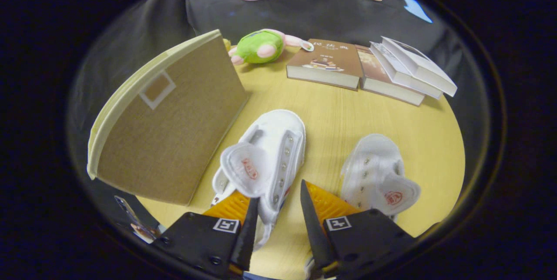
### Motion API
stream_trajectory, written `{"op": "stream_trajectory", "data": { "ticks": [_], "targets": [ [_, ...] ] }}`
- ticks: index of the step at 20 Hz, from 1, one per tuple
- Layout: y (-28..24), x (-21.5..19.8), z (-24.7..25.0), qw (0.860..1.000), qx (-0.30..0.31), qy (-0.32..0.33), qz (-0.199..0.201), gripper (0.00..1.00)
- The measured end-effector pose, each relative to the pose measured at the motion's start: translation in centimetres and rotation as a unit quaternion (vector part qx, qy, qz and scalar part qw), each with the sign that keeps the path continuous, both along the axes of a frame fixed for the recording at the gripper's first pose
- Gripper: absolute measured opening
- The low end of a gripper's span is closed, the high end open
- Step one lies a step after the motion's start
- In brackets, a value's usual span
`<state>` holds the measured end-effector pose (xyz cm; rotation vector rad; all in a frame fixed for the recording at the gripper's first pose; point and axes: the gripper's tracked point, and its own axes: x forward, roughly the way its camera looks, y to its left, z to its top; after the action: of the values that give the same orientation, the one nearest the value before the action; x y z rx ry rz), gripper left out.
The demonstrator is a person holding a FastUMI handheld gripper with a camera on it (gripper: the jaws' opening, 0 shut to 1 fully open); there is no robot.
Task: Open the storage box then place both shoes into the box .Put the left shoe in first, then the right shoe, with the right side of both shoes facing outward in a uniform manner.
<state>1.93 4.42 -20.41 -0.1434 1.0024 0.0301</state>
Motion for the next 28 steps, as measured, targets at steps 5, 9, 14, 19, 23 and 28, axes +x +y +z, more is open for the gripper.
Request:
{"op": "stream_trajectory", "data": {
  "ticks": [5,9,14,19,23,28],
  "targets": [
    [0.3,0.3,-0.6,1.000,0.016,0.006,-0.018,0.42],
    [0.0,0.2,-0.9,0.996,0.069,0.015,-0.059,0.27],
    [-0.2,0.0,-0.7,0.984,0.140,0.017,-0.109,0.15],
    [1.3,-0.8,0.2,0.981,0.161,0.016,-0.102,0.15],
    [3.3,-1.8,2.6,0.972,0.213,0.015,-0.098,0.15],
    [4.0,-2.6,7.1,0.961,0.258,-0.010,-0.098,0.15]
  ]
}}
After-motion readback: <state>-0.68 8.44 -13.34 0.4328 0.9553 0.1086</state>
